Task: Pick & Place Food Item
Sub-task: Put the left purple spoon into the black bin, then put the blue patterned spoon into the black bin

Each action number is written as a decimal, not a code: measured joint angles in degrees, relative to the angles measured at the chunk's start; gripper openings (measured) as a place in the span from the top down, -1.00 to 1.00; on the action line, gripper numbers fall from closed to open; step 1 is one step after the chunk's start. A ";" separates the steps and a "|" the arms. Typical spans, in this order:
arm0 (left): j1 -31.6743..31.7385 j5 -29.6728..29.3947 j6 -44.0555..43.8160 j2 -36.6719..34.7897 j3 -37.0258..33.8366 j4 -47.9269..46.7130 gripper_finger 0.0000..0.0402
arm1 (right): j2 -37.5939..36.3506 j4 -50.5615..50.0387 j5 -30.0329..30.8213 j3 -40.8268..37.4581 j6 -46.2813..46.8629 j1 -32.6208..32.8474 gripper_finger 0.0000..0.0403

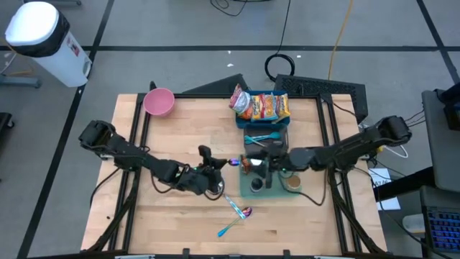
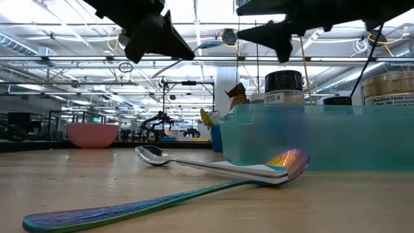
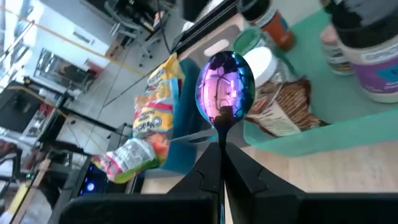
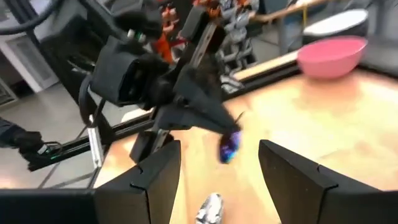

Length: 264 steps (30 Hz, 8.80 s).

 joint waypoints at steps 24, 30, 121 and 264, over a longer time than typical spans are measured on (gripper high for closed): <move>-0.39 -2.12 -4.30 -0.07 0.04 -3.67 0.96 | 11.98 5.58 -15.11 2.40 13.62 -8.69 -0.03; -0.34 -2.10 -4.57 -0.07 0.04 -4.81 0.97 | 11.89 6.63 -20.61 2.47 14.74 -8.58 -0.03; 3.52 12.36 -22.62 0.52 0.04 -2.61 -0.21 | -25.41 -40.36 -6.60 -5.33 11.01 -16.65 1.00; 5.99 1.02 -7.74 -4.74 0.11 -18.35 0.85 | 6.15 2.59 -5.10 1.70 2.39 -8.64 -0.02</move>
